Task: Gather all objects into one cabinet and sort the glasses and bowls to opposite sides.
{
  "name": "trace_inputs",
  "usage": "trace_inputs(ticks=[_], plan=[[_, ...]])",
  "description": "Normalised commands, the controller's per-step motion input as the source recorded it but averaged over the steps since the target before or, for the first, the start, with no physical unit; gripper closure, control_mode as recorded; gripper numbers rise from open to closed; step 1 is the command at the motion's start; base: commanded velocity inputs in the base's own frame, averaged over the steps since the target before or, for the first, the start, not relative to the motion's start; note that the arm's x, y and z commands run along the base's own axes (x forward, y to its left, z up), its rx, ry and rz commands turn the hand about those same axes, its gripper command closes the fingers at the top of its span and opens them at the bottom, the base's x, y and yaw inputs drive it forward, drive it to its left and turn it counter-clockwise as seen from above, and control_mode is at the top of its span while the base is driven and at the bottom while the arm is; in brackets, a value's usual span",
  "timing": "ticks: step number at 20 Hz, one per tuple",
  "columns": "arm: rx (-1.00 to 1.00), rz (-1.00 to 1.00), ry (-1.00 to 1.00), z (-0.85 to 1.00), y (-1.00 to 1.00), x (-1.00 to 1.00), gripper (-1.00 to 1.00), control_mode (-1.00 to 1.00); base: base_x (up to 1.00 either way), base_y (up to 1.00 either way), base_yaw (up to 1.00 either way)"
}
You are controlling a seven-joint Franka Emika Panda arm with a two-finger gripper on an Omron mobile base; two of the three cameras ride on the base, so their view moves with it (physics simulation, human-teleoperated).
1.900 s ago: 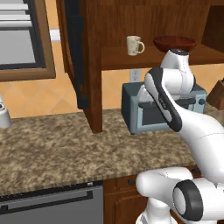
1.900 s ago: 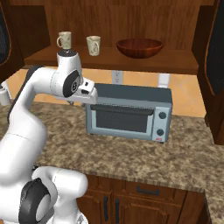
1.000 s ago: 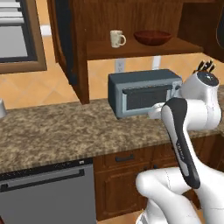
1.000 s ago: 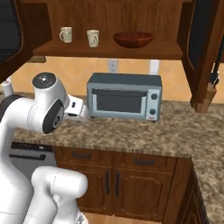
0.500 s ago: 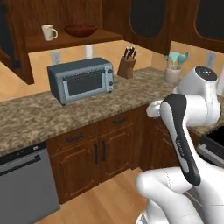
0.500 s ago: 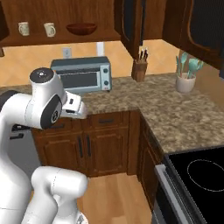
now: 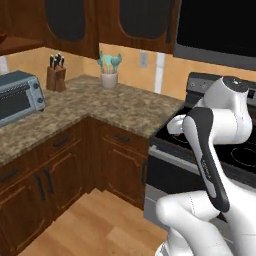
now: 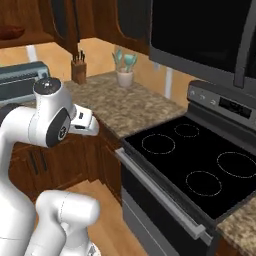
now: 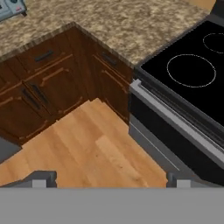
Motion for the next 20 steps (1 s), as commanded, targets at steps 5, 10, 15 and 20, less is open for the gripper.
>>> trace_inputs(ticks=[5,10,15,20], plan=[[0.0,0.0,0.0,0.0,0.0,0.0,-1.0,1.0,-0.22,-0.54,-0.68],[0.0,0.0,0.0,0.0,0.0,0.0,-1.0,1.0,-0.02,-0.7,-0.67],[0.0,0.0,0.0,0.0,0.0,0.0,-1.0,1.0,0.01,-0.86,-0.56],[0.0,0.0,0.0,0.0,0.0,0.0,-1.0,1.0,0.45,-0.64,-0.23]])
